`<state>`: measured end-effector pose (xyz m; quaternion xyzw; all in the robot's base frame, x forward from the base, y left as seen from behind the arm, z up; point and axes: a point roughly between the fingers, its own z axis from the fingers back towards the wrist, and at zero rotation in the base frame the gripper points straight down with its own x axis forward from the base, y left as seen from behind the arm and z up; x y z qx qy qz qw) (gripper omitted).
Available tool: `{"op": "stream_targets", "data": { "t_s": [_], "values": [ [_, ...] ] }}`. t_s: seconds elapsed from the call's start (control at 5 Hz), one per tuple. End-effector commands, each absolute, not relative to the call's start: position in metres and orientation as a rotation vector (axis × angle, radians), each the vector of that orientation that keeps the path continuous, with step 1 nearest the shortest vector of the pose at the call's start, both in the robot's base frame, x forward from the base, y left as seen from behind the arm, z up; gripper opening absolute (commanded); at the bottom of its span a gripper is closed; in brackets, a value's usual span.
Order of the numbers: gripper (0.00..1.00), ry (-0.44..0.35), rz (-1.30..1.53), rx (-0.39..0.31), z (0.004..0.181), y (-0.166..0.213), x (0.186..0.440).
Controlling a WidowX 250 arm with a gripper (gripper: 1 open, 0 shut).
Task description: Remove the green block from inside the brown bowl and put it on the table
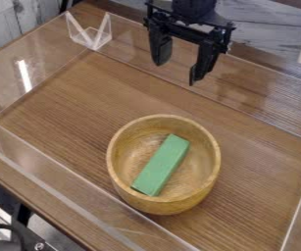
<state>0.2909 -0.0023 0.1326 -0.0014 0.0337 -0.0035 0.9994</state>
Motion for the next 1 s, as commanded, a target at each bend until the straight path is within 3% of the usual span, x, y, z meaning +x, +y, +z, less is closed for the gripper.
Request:
{"op": "stream_targets", "data": {
  "t_s": [0.0,0.2,0.4,0.8],
  "values": [
    [1.00,0.060,-0.008,-0.006,0.122,0.002,0.282],
    [1.00,0.085,-0.029,-0.001,0.092,0.008,0.237],
    [1.00,0.062,-0.124,0.003,0.080,-0.010,0.196],
    [1.00,-0.013,-0.219,0.017,0.064,-0.034,0.199]
  ]
}}
